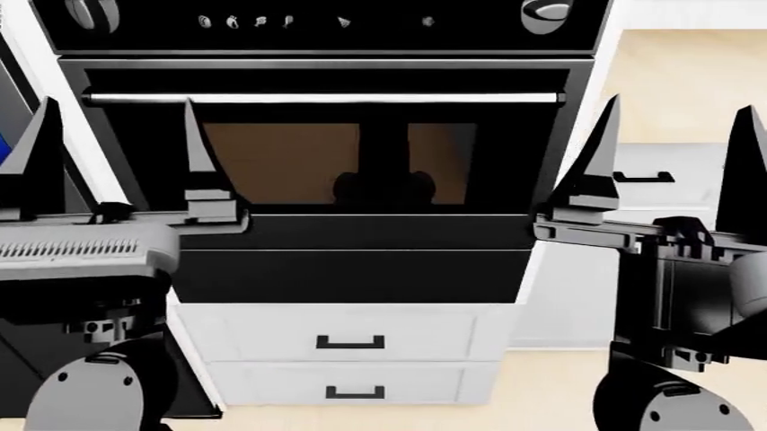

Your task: Preheat the oven by turning the temperature knob.

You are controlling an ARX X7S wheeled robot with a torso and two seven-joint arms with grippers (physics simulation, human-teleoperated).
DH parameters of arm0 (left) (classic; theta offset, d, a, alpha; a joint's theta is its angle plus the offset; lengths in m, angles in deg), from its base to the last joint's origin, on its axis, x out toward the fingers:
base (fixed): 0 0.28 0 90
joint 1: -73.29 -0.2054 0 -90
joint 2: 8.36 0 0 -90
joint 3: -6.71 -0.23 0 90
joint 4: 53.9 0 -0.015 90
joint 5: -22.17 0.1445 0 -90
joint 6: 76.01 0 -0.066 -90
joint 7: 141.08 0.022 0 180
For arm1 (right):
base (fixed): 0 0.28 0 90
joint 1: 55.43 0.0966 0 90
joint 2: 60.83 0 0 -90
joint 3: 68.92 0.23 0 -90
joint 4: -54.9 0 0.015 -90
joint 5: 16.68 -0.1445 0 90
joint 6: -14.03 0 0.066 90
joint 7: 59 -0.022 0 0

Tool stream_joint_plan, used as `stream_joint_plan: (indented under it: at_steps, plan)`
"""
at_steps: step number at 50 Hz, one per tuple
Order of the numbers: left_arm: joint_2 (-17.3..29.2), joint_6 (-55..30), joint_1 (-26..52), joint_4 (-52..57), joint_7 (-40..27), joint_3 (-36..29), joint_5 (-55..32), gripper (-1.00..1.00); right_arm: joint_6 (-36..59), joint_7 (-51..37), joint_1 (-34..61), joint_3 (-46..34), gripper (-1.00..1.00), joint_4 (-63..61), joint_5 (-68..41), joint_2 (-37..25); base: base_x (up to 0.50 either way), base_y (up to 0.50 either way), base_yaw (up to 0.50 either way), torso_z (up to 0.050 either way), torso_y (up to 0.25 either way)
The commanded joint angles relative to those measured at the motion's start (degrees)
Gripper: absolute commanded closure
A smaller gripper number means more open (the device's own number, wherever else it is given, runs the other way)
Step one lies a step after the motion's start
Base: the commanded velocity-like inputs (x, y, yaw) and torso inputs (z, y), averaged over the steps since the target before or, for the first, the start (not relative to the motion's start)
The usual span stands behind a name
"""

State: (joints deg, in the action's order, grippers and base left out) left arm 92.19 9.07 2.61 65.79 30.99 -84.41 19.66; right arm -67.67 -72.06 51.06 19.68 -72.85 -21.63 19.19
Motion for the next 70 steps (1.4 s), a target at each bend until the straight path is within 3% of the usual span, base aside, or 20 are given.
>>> stream_joint_plan:
  at_steps: [1, 17, 20, 62, 65, 66, 70]
  plan:
    - [0.5, -0.4, 0.2, 1.2, -0.4, -0.3, -0.6, -1.0, 0.2, -0.4, 0.1, -0.3, -1.0, -0.6, -0.2, -0.8, 0.0, -0.3, 0.0, 0.0, 0.0]
    - [1.1, -0.7, 0.2, 2.0, -1.0, -0.6, -1.1, -1.0, 0.7, -0.7, -0.2, -1.1, -1.0, -1.0, -0.4, -1.7, 0.0, -0.09, 0.0, 0.0, 0.0]
    - [1.2, -0.8, 0.2, 2.2, -1.2, -0.6, -1.1, -1.0, 1.0, -1.2, -0.1, -3.3, -1.0, -0.8, 4.6, -3.1, 0.0, 0.0, 0.0, 0.0, 0.0]
    - [2.6, -2.3, 0.5, 4.4, -3.2, -1.3, -1.9, -1.0, 5.9, -1.8, 0.2, -3.1, -1.0, -4.2, 0.5, -4.2, 0.0, -0.02, 0.0, 0.0, 0.0]
    - [3.3, -0.1, 0.2, 4.0, -1.8, -1.6, -3.2, -1.0, 5.5, -1.8, 0.0, -3.3, -1.0, -4.2, 0.5, -4.4, 0.0, 0.0, 0.0, 0.0, 0.0]
    - [3.7, 4.1, -1.0, 4.4, 0.3, -2.0, -5.0, -1.0, 5.6, -1.8, 0.0, -3.3, -1.0, -4.4, 0.5, -4.4, 0.0, 0.0, 0.0, 0.026, 0.0]
    - [3.7, 3.4, -0.9, 4.2, -0.3, -2.0, -4.7, -1.0, 5.9, -1.7, 0.0, -3.5, -1.0, -4.6, 0.1, -4.5, 0.0, 0.0, 0.0, 0.042, 0.0]
